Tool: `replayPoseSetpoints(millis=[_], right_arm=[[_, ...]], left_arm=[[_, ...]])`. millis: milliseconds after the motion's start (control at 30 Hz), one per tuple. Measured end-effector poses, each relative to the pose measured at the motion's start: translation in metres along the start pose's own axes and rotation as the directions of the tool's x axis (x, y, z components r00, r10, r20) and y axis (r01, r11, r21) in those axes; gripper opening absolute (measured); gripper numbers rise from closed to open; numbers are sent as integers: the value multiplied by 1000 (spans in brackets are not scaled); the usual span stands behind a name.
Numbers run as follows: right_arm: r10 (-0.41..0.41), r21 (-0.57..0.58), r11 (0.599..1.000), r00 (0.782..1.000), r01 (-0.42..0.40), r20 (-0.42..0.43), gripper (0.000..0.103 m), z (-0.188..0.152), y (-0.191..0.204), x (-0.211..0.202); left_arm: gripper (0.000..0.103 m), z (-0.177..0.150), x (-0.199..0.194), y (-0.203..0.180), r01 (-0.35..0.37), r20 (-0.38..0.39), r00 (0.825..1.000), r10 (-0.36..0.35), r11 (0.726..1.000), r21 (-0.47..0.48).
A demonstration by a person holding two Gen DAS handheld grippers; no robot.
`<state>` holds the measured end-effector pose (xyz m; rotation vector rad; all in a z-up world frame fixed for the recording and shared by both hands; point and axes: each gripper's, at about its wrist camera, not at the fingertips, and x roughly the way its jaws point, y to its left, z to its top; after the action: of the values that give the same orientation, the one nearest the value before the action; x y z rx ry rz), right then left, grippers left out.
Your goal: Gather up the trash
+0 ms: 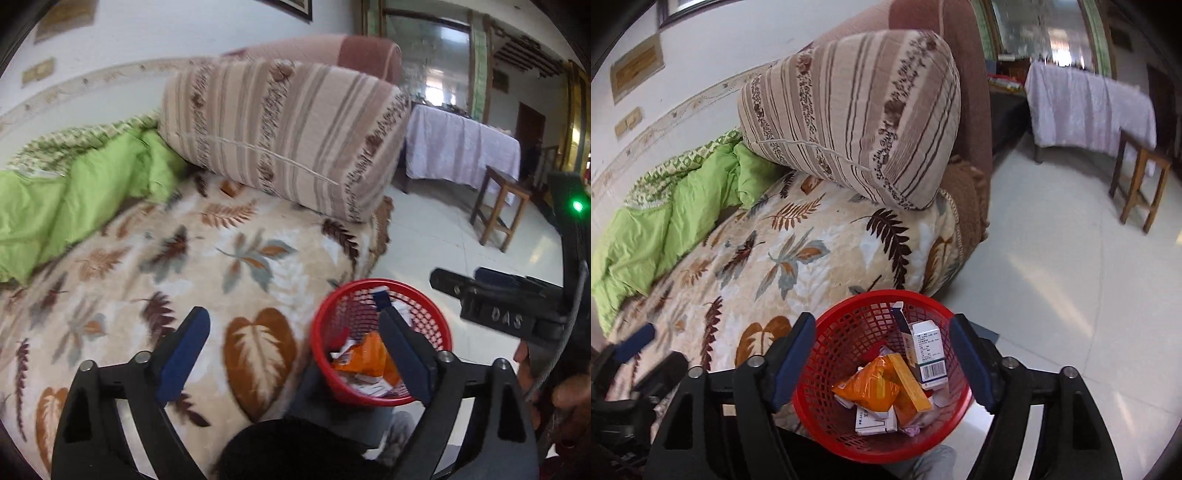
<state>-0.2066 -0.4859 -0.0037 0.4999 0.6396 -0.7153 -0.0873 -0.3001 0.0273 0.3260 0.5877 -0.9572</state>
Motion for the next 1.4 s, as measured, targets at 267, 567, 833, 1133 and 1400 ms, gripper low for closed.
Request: replayPoseSetpoints(millis=[267,567,833,1133,1400], right_arm=[[-163,-79,983,984,168,66,98,-42,48,-33],[-203,-121,970,977,210,67,98,-54,67,-41],[-202,-151,966,977,211,71,98,-60,76,-46],[-192,-169,965,979,202,73,98,-61,82,-46],[-192,-172,965,979,200,62,98,-61,82,-43]], left_arm=[[102,-31,-44,32,-163,5,987,163,987,-11],[103,-56,-57,50,-299,-3,954,299,954,-23],[103,-56,-58,56,-335,-24,942,335,939,-75],[103,-57,-55,55,-346,-50,938,344,937,-40],[103,-59,-53,56,-322,-64,946,319,945,-51]])
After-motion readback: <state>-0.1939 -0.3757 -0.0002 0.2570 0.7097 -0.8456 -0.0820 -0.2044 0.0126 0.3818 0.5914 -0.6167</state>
